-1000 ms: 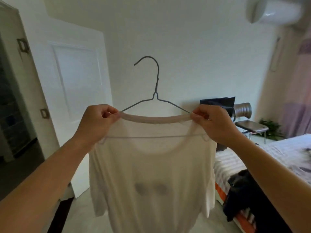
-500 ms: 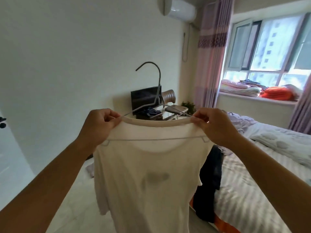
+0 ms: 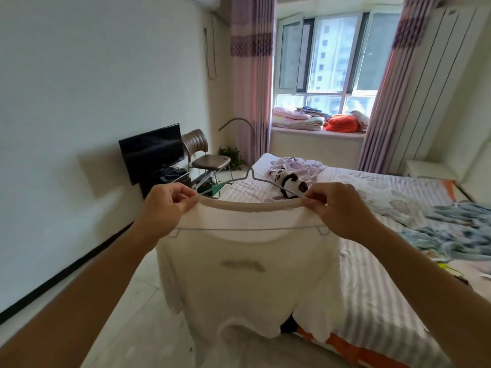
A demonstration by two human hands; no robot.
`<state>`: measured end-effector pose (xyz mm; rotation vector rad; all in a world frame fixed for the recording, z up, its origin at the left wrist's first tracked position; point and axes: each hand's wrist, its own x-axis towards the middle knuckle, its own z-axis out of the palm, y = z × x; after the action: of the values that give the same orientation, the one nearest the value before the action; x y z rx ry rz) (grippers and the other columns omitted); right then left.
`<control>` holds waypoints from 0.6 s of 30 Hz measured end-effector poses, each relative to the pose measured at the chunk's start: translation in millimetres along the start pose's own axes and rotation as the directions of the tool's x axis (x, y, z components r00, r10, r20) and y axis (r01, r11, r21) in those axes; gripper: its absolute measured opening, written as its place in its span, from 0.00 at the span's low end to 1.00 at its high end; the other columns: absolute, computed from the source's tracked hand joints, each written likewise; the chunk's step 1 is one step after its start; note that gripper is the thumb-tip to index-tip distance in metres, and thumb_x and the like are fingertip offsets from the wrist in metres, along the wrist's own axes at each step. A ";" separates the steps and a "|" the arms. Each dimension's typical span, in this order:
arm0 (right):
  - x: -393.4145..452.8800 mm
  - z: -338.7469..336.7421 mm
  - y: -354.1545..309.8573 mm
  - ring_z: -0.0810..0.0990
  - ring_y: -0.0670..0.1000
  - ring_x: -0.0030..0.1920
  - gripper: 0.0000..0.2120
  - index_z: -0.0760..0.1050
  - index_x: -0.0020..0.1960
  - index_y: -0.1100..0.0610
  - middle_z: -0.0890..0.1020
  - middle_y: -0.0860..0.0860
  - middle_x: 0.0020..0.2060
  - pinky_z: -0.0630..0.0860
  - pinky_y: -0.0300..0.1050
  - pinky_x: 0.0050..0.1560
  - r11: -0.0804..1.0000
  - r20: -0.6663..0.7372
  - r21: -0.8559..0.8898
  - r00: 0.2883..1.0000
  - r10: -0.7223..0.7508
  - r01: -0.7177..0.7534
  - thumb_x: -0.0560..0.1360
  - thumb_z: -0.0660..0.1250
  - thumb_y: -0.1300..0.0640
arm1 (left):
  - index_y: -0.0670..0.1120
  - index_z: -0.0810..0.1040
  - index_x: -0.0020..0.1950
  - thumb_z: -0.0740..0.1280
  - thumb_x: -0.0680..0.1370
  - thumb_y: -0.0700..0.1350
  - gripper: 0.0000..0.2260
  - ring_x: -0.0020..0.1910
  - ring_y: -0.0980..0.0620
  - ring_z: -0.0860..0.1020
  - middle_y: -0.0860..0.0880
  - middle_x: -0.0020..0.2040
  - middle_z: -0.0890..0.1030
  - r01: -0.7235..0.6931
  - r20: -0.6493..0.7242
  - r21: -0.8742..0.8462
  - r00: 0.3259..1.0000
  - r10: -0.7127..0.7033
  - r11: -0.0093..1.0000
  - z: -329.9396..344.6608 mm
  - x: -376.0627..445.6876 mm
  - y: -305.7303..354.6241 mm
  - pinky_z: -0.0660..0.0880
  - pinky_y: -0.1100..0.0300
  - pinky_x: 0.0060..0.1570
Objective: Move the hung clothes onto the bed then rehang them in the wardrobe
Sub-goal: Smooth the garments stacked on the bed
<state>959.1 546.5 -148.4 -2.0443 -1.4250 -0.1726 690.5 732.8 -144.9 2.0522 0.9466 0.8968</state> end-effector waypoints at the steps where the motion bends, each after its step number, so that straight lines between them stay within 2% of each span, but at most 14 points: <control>1: 4.9 4.6 8.8 0.78 0.47 0.38 0.04 0.82 0.44 0.49 0.81 0.44 0.34 0.71 0.45 0.44 1.000 0.003 -0.010 1.000 0.020 -0.020 0.76 0.70 0.51 | 0.45 0.82 0.47 0.70 0.77 0.43 0.02 0.44 0.43 0.80 0.39 0.44 0.82 0.006 0.020 -0.002 1.000 -0.006 1.000 8.9 11.6 -5.4 0.76 0.56 0.45; 3: 16.9 14.1 27.3 0.79 0.48 0.39 0.04 0.82 0.44 0.49 0.81 0.44 0.34 0.75 0.48 0.46 0.998 0.009 -0.026 0.998 0.062 -0.062 0.76 0.70 0.50 | 0.46 0.81 0.46 0.70 0.77 0.43 0.01 0.43 0.44 0.79 0.39 0.43 0.82 0.011 0.057 0.000 0.998 -0.011 1.000 27.5 34.7 -16.4 0.75 0.57 0.43; 6: 38.7 30.4 55.7 0.79 0.47 0.38 0.05 0.81 0.44 0.47 0.81 0.44 0.34 0.77 0.51 0.47 0.994 0.038 -0.038 0.994 0.107 -0.105 0.76 0.70 0.48 | 0.46 0.81 0.46 0.70 0.78 0.43 0.01 0.41 0.44 0.78 0.40 0.42 0.81 0.027 0.090 0.013 0.995 -0.028 1.000 57.1 69.7 -33.8 0.77 0.52 0.44; 8: 55.4 41.6 75.8 0.79 0.46 0.38 0.05 0.81 0.44 0.47 0.81 0.44 0.34 0.77 0.51 0.46 0.991 0.064 -0.039 0.990 0.128 -0.126 0.76 0.69 0.48 | 0.47 0.81 0.46 0.70 0.78 0.43 0.02 0.39 0.44 0.78 0.43 0.40 0.81 0.035 0.109 0.026 0.993 -0.038 0.999 77.3 93.3 -44.3 0.77 0.54 0.41; 12: 90.7 63.1 115.0 0.78 0.45 0.38 0.05 0.81 0.44 0.48 0.81 0.44 0.34 0.77 0.49 0.46 0.986 0.105 -0.048 0.980 0.166 -0.162 0.77 0.69 0.48 | 0.47 0.81 0.47 0.69 0.78 0.43 0.02 0.44 0.43 0.80 0.44 0.41 0.82 0.057 0.150 0.066 0.986 -0.067 0.996 115.9 141.5 -63.1 0.77 0.57 0.42; 16: 128.5 87.2 149.1 0.79 0.46 0.39 0.06 0.80 0.43 0.48 0.81 0.43 0.34 0.78 0.50 0.46 0.979 0.161 -0.072 0.967 0.199 -0.190 0.77 0.68 0.48 | 0.48 0.82 0.45 0.70 0.77 0.43 0.02 0.39 0.44 0.79 0.43 0.39 0.82 0.067 0.169 0.089 0.982 -0.081 0.994 149.3 188.6 -84.3 0.79 0.48 0.45; 18: 148.0 99.1 165.7 0.80 0.47 0.39 0.06 0.80 0.43 0.47 0.81 0.43 0.35 0.78 0.50 0.46 0.973 0.179 -0.078 0.957 0.227 -0.217 0.77 0.68 0.47 | 0.48 0.82 0.45 0.70 0.77 0.43 0.02 0.38 0.46 0.78 0.43 0.39 0.82 0.086 0.179 0.098 0.979 -0.102 0.991 165.7 212.7 -94.6 0.78 0.48 0.44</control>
<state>1141.4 684.9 -230.7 -2.3004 -1.2973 0.0767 896.5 904.1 -244.4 2.1047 0.9890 0.6133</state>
